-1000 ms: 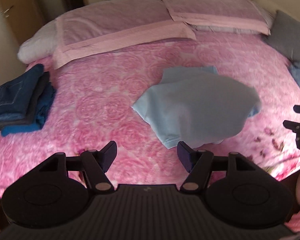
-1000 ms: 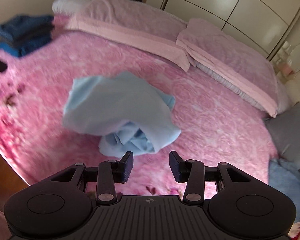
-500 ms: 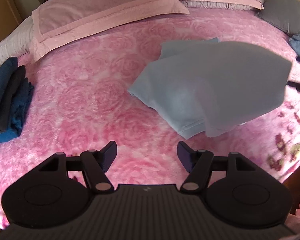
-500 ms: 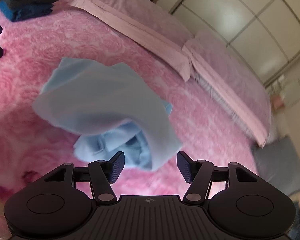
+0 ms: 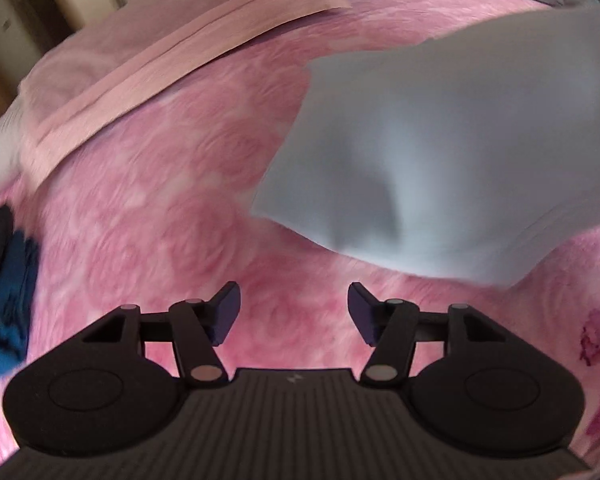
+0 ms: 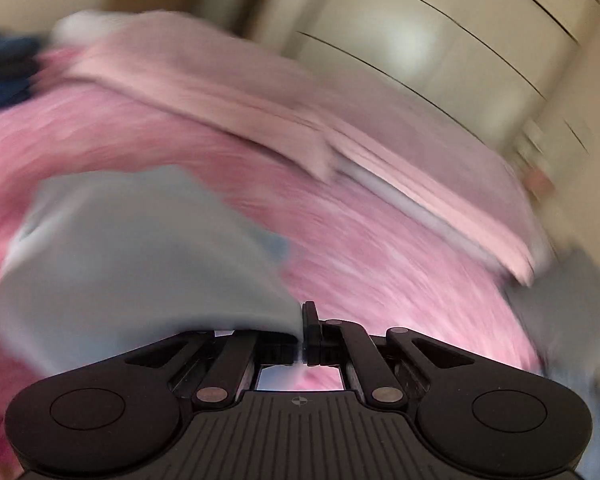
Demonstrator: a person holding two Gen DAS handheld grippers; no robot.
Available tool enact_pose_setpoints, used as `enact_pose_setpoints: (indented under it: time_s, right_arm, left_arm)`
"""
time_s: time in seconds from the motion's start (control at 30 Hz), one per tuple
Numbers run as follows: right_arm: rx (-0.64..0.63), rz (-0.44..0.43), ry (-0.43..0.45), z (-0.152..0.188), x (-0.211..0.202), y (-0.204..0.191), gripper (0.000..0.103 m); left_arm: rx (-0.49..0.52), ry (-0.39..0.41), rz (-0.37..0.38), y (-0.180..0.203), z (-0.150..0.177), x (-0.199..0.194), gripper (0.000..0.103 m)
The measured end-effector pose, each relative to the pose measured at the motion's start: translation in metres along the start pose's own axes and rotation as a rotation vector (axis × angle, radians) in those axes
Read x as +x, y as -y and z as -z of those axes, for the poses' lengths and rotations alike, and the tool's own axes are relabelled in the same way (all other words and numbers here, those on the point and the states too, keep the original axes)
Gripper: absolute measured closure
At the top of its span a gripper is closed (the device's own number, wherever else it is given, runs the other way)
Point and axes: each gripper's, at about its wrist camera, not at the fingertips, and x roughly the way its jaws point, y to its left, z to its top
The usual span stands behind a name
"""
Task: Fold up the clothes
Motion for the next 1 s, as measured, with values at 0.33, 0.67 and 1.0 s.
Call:
enact_pose_setpoints:
  time_s: [0.33, 0.67, 1.0]
  right_arm:
    - [0.198, 0.016, -0.139, 0.012, 0.037, 0.066, 0.103]
    - [0.172, -0.004, -0.153, 0.026, 0.042, 0.069, 0.103]
    - [0.133, 0.097, 0.074, -0.040, -0.025, 0.088, 0.103]
  left_arm:
    - [0.609, 0.231, -0.258, 0.075, 0.012, 0.034, 0.042]
    - [0.884, 0.392, -0.327, 0.085, 0.022, 0.055, 0.097]
    - [0.224, 0.515, -0.250, -0.021, -0.118, -0.057, 0.099]
